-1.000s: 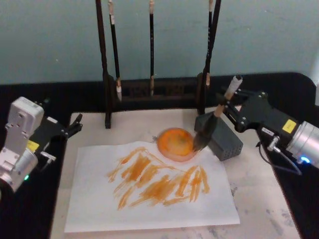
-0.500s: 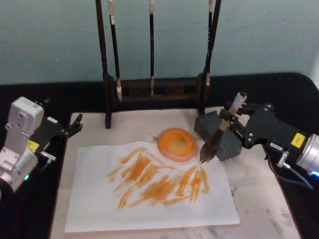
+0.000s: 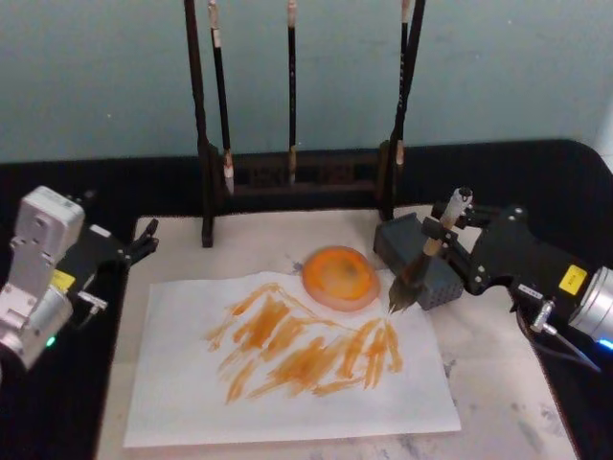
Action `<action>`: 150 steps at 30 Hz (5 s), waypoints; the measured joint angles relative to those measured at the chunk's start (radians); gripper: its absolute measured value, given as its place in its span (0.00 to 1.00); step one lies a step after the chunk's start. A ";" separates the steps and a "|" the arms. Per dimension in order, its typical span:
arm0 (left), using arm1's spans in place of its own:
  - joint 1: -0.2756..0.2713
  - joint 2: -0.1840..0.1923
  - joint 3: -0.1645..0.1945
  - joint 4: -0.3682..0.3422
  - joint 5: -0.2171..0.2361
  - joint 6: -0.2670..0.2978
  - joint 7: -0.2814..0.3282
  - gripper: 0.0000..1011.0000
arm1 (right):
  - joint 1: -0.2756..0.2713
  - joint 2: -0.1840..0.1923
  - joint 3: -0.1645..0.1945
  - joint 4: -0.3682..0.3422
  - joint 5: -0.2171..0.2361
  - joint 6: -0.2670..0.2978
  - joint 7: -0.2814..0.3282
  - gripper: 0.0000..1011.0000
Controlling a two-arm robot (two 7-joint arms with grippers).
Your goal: Pick up the brush from the inkstone, write on the paper, then place the brush back to its original position.
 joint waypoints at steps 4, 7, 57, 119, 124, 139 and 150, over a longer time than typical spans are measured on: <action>0.000 0.000 0.000 0.000 0.000 0.000 0.000 0.99 | -0.001 -0.009 0.004 0.004 -0.020 -0.007 -0.001 0.16; 0.000 0.000 0.000 0.000 0.000 0.000 0.000 0.99 | -0.004 -0.016 0.006 0.005 -0.044 -0.012 0.000 0.16; 0.000 0.000 0.000 0.000 0.000 0.000 0.000 0.99 | -0.084 -0.006 0.052 -0.057 -0.148 -0.023 0.096 0.16; 0.000 0.000 0.000 0.000 0.000 0.000 0.000 0.99 | 0.053 -0.156 0.103 0.076 0.177 0.122 0.104 0.16; 0.000 0.000 0.000 0.000 0.000 0.000 0.000 0.99 | 0.097 -0.190 0.105 0.137 0.261 0.180 0.091 0.16; 0.000 0.000 0.000 0.000 0.000 0.000 0.000 0.99 | 0.237 -0.263 0.097 0.360 0.483 0.403 0.063 0.16; 0.000 0.000 0.000 0.000 0.000 0.000 0.000 0.99 | 0.309 -0.288 0.071 0.484 0.550 0.473 0.060 0.16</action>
